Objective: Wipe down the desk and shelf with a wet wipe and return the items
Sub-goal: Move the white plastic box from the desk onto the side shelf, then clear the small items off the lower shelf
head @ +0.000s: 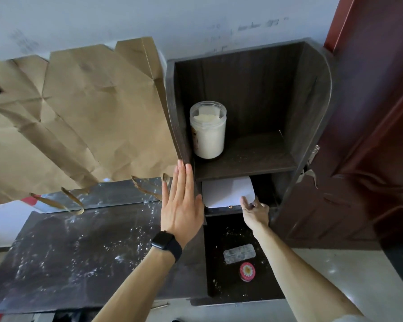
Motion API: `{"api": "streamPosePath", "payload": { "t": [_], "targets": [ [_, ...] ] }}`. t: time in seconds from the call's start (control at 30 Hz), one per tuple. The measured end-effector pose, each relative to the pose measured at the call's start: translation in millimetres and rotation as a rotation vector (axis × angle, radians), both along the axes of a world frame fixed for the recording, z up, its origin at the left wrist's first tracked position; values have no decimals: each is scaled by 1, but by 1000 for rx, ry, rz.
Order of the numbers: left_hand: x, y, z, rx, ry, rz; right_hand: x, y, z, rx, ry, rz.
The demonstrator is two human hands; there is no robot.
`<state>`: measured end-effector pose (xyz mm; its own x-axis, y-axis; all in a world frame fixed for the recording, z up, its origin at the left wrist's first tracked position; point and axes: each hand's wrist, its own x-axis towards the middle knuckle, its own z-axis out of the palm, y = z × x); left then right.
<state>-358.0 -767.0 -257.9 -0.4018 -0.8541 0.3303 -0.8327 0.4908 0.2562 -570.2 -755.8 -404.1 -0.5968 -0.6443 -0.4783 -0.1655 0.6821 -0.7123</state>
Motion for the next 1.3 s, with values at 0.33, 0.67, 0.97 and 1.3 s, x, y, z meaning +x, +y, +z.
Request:
{"api": "streamPosePath", "payload": {
  "t": [0.33,0.67,0.97,1.3],
  "targets": [
    [3,58,-113,531,-186,-184,10,126,-33,21,-29,10],
    [-48,28,-243,948,-481,-252,51,176,-112,321,29,240],
    [-76,5,-314,964,-595,-154,61,135,-151,344,199,450],
    [-68,5,-325,951,-546,-74,58,138,-149,326,269,462]
  ]
}}
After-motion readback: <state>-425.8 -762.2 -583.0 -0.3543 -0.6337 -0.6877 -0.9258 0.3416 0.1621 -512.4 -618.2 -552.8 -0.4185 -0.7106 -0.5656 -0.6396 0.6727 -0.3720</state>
